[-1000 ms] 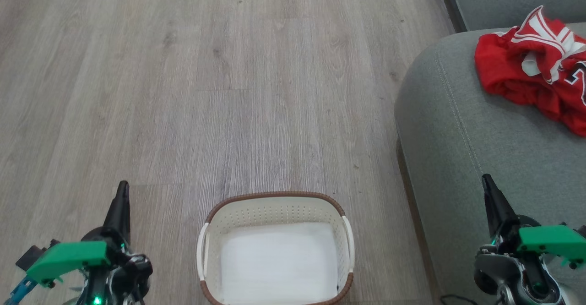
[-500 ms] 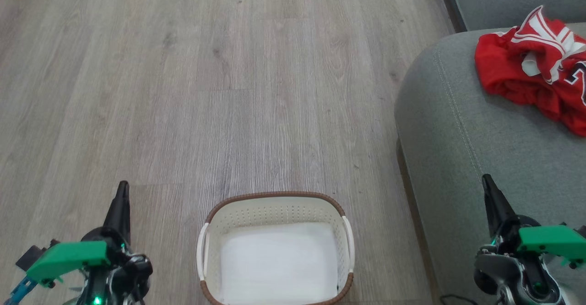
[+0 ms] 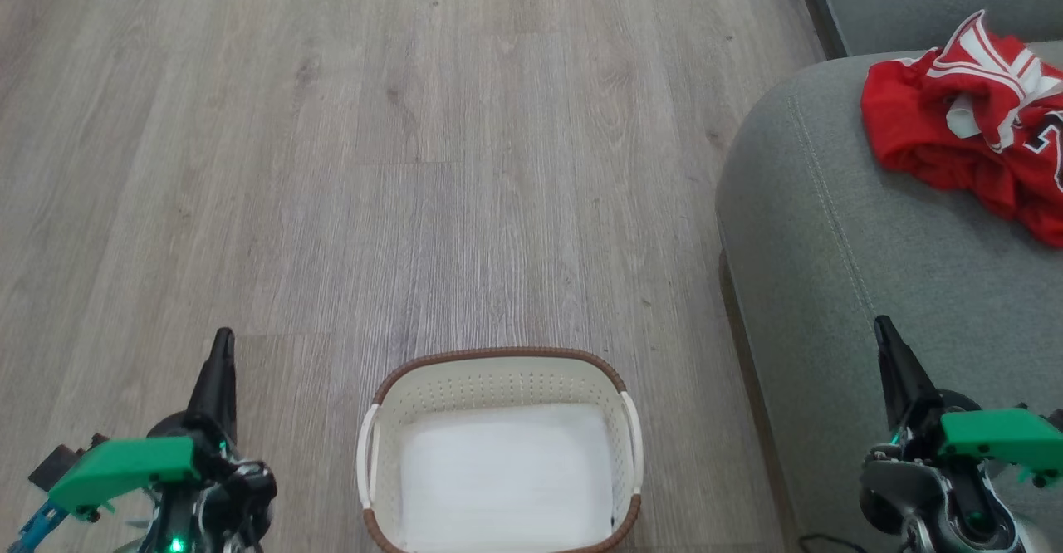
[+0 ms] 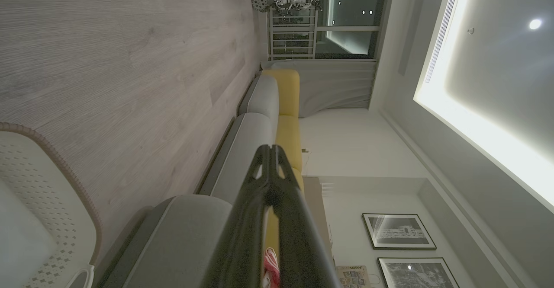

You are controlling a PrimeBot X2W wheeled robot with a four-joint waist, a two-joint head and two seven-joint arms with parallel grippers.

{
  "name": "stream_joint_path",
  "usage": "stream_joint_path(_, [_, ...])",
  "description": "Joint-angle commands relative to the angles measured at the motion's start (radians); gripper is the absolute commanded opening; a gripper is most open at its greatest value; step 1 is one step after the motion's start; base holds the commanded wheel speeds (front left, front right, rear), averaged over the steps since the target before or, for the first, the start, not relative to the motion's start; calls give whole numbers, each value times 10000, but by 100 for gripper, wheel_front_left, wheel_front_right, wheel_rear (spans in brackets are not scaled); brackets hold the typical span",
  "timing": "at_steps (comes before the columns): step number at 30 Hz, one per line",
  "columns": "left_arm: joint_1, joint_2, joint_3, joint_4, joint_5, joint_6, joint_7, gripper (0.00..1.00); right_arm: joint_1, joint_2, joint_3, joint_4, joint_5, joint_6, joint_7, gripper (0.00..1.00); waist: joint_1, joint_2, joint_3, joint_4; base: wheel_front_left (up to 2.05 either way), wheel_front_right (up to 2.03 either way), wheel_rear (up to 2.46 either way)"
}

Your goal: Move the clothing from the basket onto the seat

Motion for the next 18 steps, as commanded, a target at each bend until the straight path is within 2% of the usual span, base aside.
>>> stream_joint_path(1, [-496,81,364,-360,-24,-67,81,0,-543,-26,175,-391,60,-2,57,0,0,0,0,0,0,0,0])
stream_joint_path(18, [-496,81,362,-361,-25,-67,80,0,-543,-26,176,-391,60,-2,57,0,0,0,0,0,0,0,0])
